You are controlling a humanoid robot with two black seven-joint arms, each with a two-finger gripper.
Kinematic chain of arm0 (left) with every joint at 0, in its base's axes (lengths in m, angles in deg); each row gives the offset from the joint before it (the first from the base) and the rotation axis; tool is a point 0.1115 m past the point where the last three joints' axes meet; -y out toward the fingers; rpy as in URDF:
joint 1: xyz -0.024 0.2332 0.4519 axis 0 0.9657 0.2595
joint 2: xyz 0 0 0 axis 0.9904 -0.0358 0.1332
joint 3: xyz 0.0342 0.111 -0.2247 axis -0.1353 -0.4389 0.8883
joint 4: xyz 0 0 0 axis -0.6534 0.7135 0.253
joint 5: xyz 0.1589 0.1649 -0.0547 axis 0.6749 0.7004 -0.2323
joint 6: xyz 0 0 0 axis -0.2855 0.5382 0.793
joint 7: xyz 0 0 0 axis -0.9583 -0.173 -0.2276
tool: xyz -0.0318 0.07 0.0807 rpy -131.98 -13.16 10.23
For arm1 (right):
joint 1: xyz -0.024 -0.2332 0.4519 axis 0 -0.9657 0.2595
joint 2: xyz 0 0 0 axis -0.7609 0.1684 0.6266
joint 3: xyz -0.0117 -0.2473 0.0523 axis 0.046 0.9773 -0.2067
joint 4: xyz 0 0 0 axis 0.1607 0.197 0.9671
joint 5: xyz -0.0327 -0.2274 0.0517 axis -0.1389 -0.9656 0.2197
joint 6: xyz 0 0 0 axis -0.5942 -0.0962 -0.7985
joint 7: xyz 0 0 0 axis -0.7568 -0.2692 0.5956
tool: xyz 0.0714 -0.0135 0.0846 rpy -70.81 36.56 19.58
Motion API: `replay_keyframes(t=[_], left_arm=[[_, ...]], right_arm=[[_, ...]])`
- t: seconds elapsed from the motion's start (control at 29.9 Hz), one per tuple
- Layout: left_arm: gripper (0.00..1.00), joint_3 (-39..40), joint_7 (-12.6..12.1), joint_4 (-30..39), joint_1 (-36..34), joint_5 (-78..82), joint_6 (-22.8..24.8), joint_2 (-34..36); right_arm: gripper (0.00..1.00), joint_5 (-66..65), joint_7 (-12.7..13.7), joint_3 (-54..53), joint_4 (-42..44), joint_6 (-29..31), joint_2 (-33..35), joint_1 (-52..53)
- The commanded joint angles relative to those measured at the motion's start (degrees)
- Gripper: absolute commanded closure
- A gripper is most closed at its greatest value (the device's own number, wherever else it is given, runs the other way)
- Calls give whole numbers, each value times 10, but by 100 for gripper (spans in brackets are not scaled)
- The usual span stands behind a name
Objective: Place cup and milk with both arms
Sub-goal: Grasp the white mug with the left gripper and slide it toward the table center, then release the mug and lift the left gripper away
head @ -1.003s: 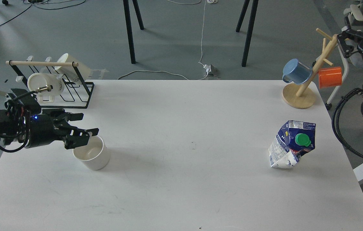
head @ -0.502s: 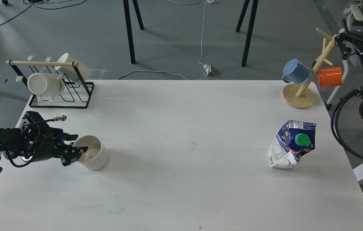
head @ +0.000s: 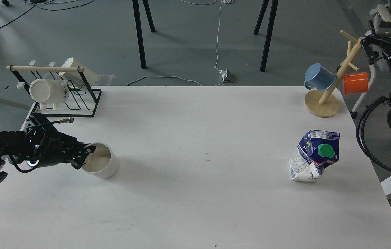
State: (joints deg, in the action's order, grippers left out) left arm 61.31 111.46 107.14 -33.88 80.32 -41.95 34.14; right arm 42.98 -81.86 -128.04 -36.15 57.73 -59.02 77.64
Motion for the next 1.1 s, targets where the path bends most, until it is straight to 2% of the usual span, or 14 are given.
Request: replay_keyframes(t=[0.0,0.1,0.2,0.37,0.4,0.47,0.53,0.74,0.84,1.07], left_arm=[[99,3,0,19,-52,-30,58,-41],[99,9,0,20,-95,-58,112,-67],[100,14,0,20,-147,-66,162,-126],[100,5,0,15,-178,-55,214,-220],[100,4,-3,13,-176,-49,218,-242],[100,0,-32,13,-174,-30,228,-285],[100,-15,-43,13,-171,-9,236,-318],[99,-64,-48,-11,-167,51,239,-374],[98,-77,-63,-25,-163,51,239,-402],[90,-75,-70,-26,-164,51,239,-397]], right_arm=[[1,0,0,-1,-1,0,-1,1],[1,0,0,-1,-2,0,0,1],[1,0,1,-3,-2,0,5,1],[1,0,2,-4,1,0,8,12],[1,-1,2,-6,3,0,8,18],[1,0,2,-4,3,0,8,45],[1,-1,2,-1,-3,0,1,65],[1,-2,1,3,-27,0,-9,107],[1,-2,0,30,-27,0,-33,115],[1,-2,-3,42,-27,0,-46,107]])
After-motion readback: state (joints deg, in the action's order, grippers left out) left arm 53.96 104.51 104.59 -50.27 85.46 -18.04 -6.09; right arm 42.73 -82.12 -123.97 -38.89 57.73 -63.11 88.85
